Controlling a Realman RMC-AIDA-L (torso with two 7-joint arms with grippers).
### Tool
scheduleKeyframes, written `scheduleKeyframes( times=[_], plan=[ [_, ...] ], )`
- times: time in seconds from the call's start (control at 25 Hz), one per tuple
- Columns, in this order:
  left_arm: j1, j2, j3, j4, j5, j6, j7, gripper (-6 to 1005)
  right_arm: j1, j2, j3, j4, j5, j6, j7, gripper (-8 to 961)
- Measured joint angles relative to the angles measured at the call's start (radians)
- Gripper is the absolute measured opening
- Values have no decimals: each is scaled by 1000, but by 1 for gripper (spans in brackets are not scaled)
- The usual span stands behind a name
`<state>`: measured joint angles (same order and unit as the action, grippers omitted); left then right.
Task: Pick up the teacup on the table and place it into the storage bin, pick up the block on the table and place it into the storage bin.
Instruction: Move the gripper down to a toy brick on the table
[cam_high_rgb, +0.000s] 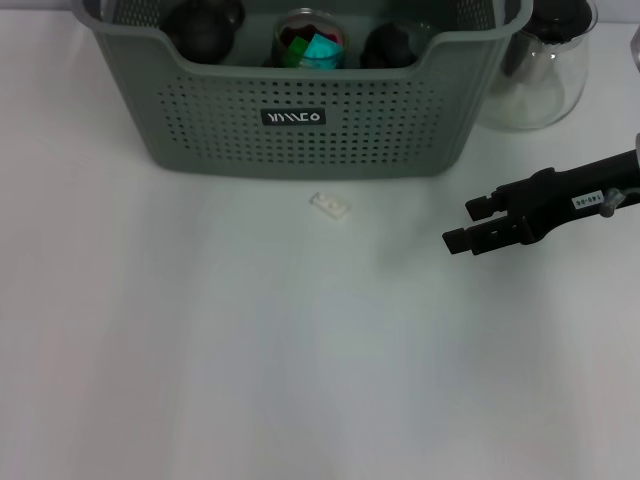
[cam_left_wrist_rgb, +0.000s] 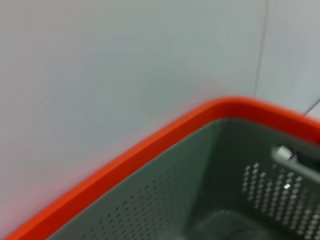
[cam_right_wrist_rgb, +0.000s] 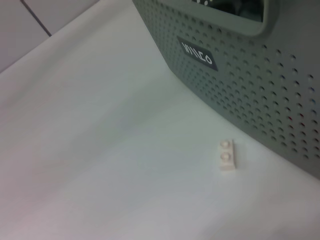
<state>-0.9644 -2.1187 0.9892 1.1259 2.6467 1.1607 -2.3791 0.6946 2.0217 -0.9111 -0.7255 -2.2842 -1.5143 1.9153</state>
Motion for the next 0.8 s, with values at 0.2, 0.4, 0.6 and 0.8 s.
scheduleKeyframes(
  times=[0.2,0.4,0.6,0.8],
  plan=[
    [106,-31,5,285,-123,170,14,875,-5,0,0,0,0,-1,-9,791],
    [225,-31,7,524,-395,447,108,873,-7,-7,0,0,0,-7,-11,790],
    [316,-50,42,632,-512,682,158,872,-9,-18,-1,0,0,-14,-7,790],
    [382,-56,163,556,-473,699,172,870,-10,-28,2,0,0,-40,-3,790]
  ],
)
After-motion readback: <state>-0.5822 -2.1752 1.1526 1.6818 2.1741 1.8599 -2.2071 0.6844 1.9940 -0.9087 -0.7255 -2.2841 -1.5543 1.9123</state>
